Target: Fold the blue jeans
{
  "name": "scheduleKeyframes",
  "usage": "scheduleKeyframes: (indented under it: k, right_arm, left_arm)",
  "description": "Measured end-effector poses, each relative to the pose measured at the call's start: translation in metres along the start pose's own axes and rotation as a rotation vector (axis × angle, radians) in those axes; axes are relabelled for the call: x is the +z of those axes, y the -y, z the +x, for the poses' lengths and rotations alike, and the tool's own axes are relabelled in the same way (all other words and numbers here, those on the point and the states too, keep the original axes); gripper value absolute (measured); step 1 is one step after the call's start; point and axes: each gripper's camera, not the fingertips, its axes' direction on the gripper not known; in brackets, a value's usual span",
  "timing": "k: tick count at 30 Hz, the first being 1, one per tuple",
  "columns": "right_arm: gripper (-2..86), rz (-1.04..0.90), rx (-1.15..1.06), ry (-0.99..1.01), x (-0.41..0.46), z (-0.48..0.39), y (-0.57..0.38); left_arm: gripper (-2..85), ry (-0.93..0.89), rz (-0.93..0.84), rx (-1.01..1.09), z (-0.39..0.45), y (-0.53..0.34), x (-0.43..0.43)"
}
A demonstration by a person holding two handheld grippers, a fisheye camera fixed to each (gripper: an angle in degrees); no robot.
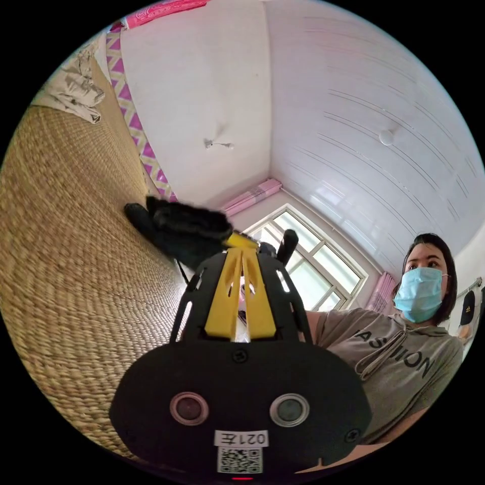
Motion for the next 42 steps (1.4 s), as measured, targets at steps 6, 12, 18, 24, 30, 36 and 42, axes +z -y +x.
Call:
scheduleKeyframes:
  k: [6,12,18,24,30,36,42]
  right_arm:
    - [6.8,0.013,0.173,0.066,0.015,-0.073,-0.061]
    - [10.8,0.141,0.014,-0.021,-0.007,-0.121,-0.057]
    - [11.1,0.019,-0.020,-0.074,0.073,-0.131,-0.042]
    - [7.3,0.297,0.603,0.447,0.087,0.019,-0.119]
    - [7.6,0.540,1.150,0.532,0.107,0.190,-0.302]
    - [11.3,0.183,1.318,0.140,0.151,0.286,-0.443]
    - [11.7,0.018,1.169,0.205,0.225,0.233,-0.470]
  left_arm:
    - [-0.9,0.096,-0.077,0.065,0.031,0.015,0.024]
    - [-0.9,0.129,-0.051,0.087,0.070,0.018,0.047]
    - [-0.9,0.157,-0.067,0.097,0.103,0.017,0.068]
    - [-0.9,0.215,-0.103,0.109,0.136,0.032,0.091]
    - [-0.9,0.187,-0.196,0.123,0.158,0.067,0.168]
    - [2.0,0.282,-0.316,0.119,0.174,0.093,0.268]
    - [14.0,0.703,-0.607,0.307,0.202,0.117,0.382]
